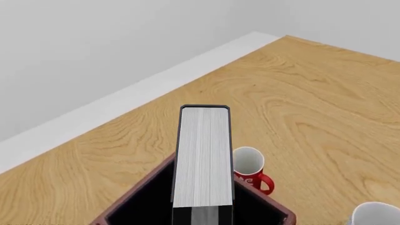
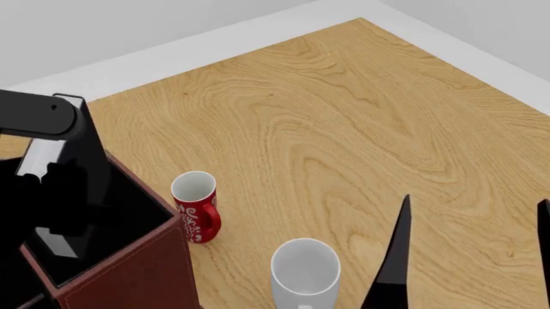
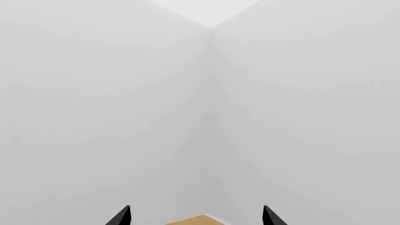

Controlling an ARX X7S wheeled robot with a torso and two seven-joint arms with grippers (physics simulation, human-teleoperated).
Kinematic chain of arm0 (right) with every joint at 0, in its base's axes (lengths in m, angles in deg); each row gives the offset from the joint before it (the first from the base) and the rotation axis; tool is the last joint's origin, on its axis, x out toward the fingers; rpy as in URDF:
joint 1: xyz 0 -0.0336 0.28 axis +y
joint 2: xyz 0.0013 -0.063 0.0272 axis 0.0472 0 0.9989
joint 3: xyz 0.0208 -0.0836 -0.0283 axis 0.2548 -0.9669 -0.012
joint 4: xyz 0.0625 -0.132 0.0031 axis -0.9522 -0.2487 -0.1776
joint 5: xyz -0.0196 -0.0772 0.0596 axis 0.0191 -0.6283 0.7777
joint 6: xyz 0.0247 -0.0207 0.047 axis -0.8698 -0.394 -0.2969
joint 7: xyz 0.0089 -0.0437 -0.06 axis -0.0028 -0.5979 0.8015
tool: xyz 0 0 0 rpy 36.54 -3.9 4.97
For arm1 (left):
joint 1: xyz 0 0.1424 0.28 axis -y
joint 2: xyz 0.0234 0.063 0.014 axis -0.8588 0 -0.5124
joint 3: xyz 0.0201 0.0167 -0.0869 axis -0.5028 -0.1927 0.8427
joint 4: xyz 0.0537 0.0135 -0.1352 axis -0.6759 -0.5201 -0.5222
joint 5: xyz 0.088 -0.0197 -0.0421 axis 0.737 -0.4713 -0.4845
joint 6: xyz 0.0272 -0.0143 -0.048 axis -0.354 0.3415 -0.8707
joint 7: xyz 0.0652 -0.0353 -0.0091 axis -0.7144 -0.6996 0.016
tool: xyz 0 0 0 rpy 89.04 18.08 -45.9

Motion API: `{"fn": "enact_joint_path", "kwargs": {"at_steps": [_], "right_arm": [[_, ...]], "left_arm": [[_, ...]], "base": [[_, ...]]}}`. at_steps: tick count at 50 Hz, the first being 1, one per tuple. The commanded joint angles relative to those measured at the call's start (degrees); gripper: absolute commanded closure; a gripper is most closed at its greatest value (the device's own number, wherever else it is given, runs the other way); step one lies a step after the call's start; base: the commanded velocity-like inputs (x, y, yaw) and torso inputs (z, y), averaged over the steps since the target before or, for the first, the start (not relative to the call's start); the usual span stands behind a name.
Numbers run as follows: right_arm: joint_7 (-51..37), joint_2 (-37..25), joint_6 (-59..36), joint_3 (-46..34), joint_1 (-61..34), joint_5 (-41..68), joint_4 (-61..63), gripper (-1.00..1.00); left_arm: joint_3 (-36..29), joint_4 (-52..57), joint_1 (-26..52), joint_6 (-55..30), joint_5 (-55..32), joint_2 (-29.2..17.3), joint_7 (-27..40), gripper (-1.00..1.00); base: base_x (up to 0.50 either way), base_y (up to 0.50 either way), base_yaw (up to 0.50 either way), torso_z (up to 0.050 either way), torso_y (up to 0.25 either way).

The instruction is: Pick up the book and place it in the right compartment of the caddy.

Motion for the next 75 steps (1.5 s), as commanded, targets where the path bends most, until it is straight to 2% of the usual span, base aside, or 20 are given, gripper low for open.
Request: {"fn": "enact_joint_path", "kwargs": {"at_steps": [1,22,55,75], "right_arm": [[0.07,0.21,-0.55,-0.75,-0.91,0.1,-0.17,-1.0],[-0.01,0.58,-1.9,-2.05,-2.56,0.36,-0.21,-1.0],[0.36,1.39,-3.63,-3.98,-5.23,0.86,-0.8,-1.0],[0.96,2.34,-4.79,-5.41,-6.94,0.95,-1.67,-1.0]], "left_arm": [[0.16,-1.27,-0.78,1.43,2.85,-0.14,-1.6,1.0],[-0.69,-3.38,-2.39,1.73,7.81,-1.36,-5.56,1.0],[-3.74,-10.72,-3.58,2.68,17.6,0.21,-13.98,1.0],[-5.54,-16.85,-6.79,5.65,22.61,1.85,-19.49,1.0]], "base": [[0.0,0.0,0.0,0.0,0.0],[0.0,0.0,0.0,0.0,0.001],[0.0,0.0,0.0,0.0,0.002],[0.0,0.0,0.0,0.001,0.002]]}}
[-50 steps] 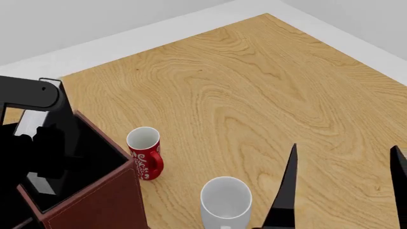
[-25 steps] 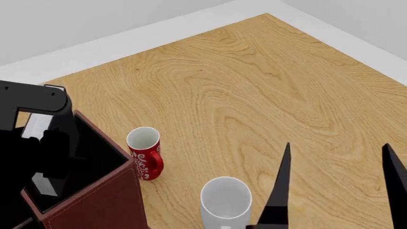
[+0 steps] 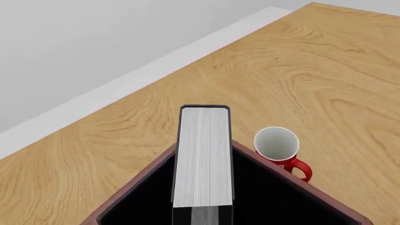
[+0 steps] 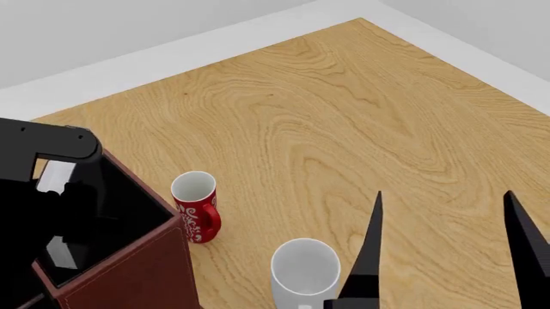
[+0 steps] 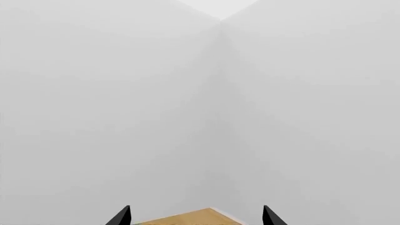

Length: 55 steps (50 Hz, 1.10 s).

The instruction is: Pick up the book and place it in the right compartment of the caddy.

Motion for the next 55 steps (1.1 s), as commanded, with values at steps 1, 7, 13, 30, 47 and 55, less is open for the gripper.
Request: {"fn": "enact_joint_path", "kwargs": {"at_steps": [1,7,13,30,47,55], "right_arm": [[0.23,0.4,-0.48,-0.69,-0.83,0.06,-0.4,-1.0],[0.33,0.56,-0.67,-0.96,-1.23,0.14,-0.61,-1.0],[0.22,0.69,-1.23,-1.3,-1.75,0.24,-0.37,-1.0],[0.41,0.77,-1.05,-1.71,-2.08,0.28,-0.94,-1.0],[0.46,1.01,-1.64,-2.43,-2.91,0.34,-1.06,-1.0],[0.54,1.03,-1.67,-2.66,-3.04,0.25,-1.17,-1.0]], "left_arm": [[-0.13,-3.32,-0.72,2.16,3.88,0.82,-1.82,1.0],[-0.48,-4.62,-1.2,2.83,5.17,0.91,-2.73,1.0],[-1.38,-5.57,-1.53,3.33,7.42,1.02,-3.55,1.0],[-2.86,-7.94,-2.72,4.92,10.73,2.21,-5.91,1.0],[-3.28,-11.24,-4.16,6.29,11.92,2.87,-7.47,1.0],[-2.7,-11.01,-4.09,6.97,12.23,2.59,-6.59,1.0]], "base": [[0.0,0.0,0.0,0.0,0.0],[0.0,0.0,0.0,0.0,0.002],[0.0,0.0,0.0,0.0,0.002],[0.0,0.0,0.0,0.001,0.002],[0.0,0.0,0.0,0.0,0.001],[0.0,0.0,0.0,0.0,0.001]]}}
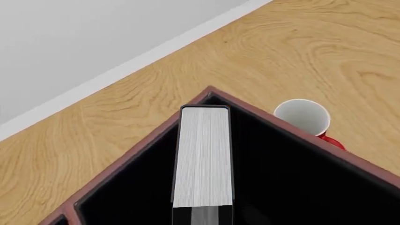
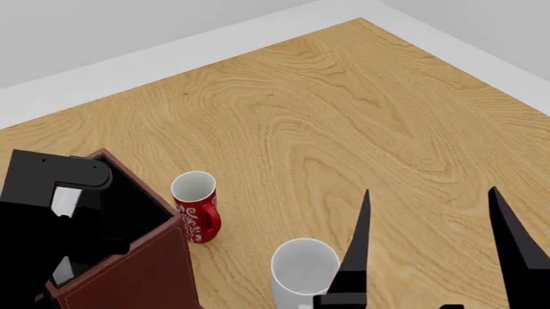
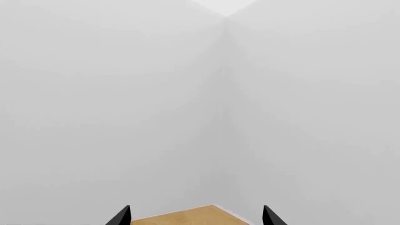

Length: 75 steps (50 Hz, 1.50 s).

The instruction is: Pick up the book and place it in the right compartment of the caddy.

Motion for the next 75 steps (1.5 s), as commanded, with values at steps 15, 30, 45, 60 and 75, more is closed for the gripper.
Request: {"fn": "enact_joint_path", "kwargs": {"at_steps": [15,30,45,60,75], "right_arm": [[0.12,0.27,-0.52,-0.88,-0.88,-0.07,-0.21,-1.0],[-0.29,-0.11,-0.3,-0.91,-0.72,-0.08,0.22,-1.0],[-0.53,-0.32,0.02,-0.95,-0.74,-0.04,0.4,-1.0],[-1.0,-0.89,0.42,-0.85,-0.33,-0.03,0.84,-1.0],[-1.48,-0.94,-0.09,-1.21,-0.69,-0.05,1.22,-1.0]], "left_arm": [[2.1,1.64,1.19,1.26,1.32,-0.72,2.18,-1.0],[2.82,4.13,2.34,0.65,0.53,-1.39,3.31,-1.0],[4.55,11.35,3.52,-0.03,-1.06,-4.34,7.08,-1.0],[5.55,16.7,3.24,1.13,-0.59,-6.03,8.72,-1.0],[4.9,24.02,4.08,0.6,3.16,-7.43,12.38,-1.0]], "base": [[0.0,0.0,0.0,0.001,0.001],[0.0,0.0,0.0,0.0,0.0],[0.0,0.0,0.0,0.0,0.0],[0.0,0.0,0.0,0.0,0.0],[0.0,0.0,0.0,0.0,0.0]]}}
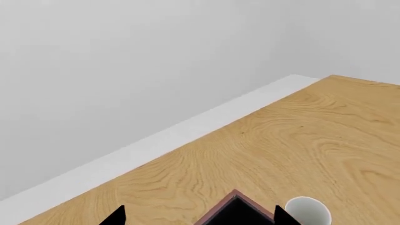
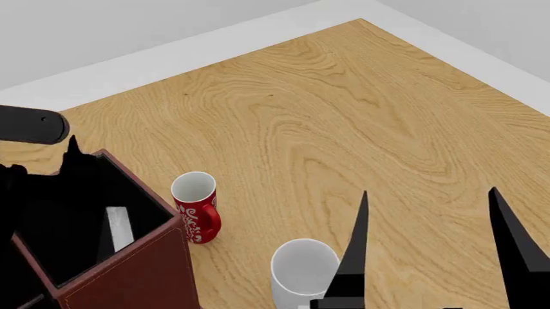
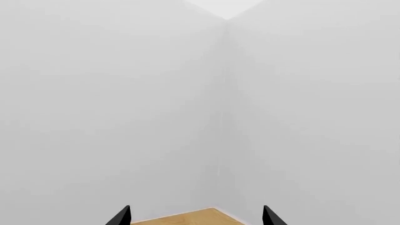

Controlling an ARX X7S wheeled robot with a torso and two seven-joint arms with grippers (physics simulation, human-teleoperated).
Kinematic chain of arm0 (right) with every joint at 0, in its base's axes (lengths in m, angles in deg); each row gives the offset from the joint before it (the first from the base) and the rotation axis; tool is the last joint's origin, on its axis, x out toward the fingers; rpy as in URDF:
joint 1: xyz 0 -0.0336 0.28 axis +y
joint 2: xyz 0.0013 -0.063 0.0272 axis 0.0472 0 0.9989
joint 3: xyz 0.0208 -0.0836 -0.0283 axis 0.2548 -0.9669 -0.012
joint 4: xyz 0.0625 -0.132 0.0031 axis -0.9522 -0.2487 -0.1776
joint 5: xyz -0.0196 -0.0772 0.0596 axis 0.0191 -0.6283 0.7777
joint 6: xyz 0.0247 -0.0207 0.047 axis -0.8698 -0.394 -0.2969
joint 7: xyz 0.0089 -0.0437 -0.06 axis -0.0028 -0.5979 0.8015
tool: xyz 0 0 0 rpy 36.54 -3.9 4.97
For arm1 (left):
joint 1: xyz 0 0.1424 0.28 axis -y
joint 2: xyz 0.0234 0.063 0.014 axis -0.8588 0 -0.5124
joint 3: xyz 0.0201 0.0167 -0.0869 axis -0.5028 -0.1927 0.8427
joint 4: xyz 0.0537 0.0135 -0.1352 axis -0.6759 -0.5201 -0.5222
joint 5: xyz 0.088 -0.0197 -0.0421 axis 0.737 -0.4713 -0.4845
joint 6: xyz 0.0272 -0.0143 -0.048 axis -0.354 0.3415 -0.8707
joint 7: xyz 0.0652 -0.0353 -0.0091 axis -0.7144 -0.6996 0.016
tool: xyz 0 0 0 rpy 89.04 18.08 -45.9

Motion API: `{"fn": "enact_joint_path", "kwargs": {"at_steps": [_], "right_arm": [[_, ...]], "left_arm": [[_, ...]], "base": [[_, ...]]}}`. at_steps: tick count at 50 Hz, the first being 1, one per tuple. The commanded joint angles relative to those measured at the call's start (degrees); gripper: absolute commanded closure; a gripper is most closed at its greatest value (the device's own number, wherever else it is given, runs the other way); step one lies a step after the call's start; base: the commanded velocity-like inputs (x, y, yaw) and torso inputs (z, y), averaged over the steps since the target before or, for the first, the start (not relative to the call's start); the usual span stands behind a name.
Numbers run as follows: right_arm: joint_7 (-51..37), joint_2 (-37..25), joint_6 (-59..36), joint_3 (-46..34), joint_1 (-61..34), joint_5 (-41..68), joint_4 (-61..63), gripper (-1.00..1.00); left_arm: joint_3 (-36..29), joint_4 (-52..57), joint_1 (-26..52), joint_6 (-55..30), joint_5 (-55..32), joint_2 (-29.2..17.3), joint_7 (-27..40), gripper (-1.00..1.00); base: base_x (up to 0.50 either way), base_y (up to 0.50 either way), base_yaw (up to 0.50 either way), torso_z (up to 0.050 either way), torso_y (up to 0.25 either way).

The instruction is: Pick up the book and place it in the right compartment of the caddy.

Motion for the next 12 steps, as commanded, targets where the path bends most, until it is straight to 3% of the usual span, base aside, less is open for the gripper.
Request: {"fn": "enact_joint_path", "kwargs": {"at_steps": [1,12], "right_arm": [[-0.19,-0.11,-0.06,-0.17,-0.13,0.0,0.09,-1.0],[-0.32,0.03,-0.69,-0.6,-0.81,0.01,0.34,-1.0]], "left_arm": [[-0.28,4.54,0.51,-0.34,2.03,-0.83,2.31,-1.0],[0.26,7.61,-0.34,0.64,2.02,-1.69,3.12,-1.0]], "base": [[0.0,0.0,0.0,0.0,0.0],[0.0,0.0,0.0,0.0,0.0]]}}
